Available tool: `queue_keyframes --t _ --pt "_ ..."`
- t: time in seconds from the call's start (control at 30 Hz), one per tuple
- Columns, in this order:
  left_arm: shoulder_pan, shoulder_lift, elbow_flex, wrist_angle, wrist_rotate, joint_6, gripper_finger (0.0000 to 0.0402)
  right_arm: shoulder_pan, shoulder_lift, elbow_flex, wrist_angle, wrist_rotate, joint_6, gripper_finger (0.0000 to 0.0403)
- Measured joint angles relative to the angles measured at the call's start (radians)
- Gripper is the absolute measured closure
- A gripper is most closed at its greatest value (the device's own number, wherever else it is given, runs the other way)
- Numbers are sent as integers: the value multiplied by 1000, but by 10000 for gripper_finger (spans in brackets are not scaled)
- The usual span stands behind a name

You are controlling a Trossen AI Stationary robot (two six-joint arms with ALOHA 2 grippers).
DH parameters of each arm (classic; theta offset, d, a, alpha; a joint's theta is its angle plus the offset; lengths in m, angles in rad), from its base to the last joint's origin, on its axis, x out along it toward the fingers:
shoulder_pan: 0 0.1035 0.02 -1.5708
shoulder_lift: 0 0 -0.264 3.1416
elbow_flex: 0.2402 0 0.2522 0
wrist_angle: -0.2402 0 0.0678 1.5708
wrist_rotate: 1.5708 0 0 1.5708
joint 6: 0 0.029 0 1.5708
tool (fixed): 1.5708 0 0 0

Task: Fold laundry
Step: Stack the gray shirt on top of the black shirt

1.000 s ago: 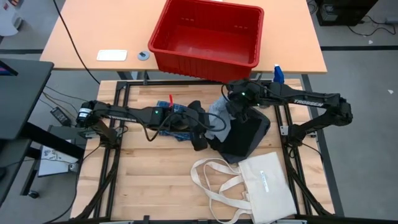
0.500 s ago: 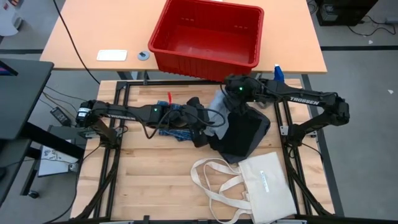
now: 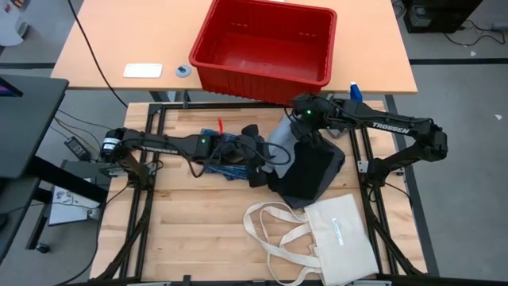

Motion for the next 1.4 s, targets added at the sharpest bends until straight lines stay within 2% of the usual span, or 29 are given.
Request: queue_keyframes --t 0.17,0.33,0.43,0.57,0.7,1.0,1.17,1.4 --pt "23 -19 40 -46 3 15 390 -1 0 0 65 26 2 153" --pt "14 26 59 -52 75 10 390 0 0 -3 -109 -51 110 132" --pt "-6 99 55 -53 83 -16 390 5 0 -41 -169 -29 146 131" --pt "-36 168 56 46 69 -15 390 0 0 -77 -235 -17 217 134" --pt "-49 222 56 55 64 -40 390 6 0 -88 -315 7 284 135" --pt "-72 228 56 191 89 -1 390 7 -23 -88 -516 69 367 135" --pt "-64 285 57 272 114 22 389 16 -45 -75 -632 82 494 135" --pt "-34 385 60 443 118 46 388 38 -125 -42 -656 66 691 135"
